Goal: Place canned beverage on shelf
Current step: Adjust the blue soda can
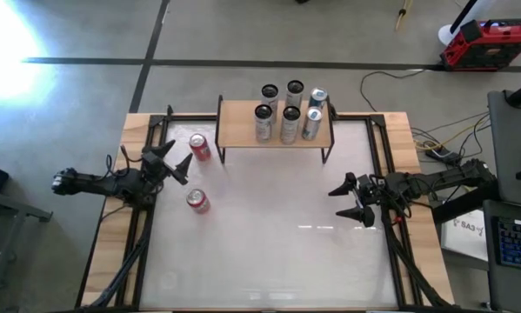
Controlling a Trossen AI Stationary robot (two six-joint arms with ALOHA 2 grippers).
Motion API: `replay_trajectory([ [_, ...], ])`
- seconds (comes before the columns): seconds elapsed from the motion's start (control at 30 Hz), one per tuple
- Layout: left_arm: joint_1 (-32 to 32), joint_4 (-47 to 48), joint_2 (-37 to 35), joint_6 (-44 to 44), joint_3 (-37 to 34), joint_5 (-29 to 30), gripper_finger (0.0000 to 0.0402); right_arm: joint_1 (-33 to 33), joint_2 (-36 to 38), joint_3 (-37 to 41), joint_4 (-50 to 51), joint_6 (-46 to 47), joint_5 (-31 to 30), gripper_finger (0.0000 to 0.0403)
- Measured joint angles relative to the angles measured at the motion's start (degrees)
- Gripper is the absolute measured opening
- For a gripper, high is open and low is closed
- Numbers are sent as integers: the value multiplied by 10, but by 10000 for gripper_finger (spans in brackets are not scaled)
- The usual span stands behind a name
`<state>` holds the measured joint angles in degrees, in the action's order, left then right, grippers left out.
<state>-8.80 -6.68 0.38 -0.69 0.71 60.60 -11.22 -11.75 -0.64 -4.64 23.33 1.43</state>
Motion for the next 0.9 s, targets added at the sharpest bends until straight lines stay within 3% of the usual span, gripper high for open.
replay_trajectory([
  [0.43,0,0,2,0,0,0,398,0,0,0,-1,-1,0,370],
  [0.8,0,0,3,0,0,0,398,0,0,0,1,-54,0,370],
  [0.9,0,-1,3,0,0,0,398,0,0,0,-34,-47,-4,370],
])
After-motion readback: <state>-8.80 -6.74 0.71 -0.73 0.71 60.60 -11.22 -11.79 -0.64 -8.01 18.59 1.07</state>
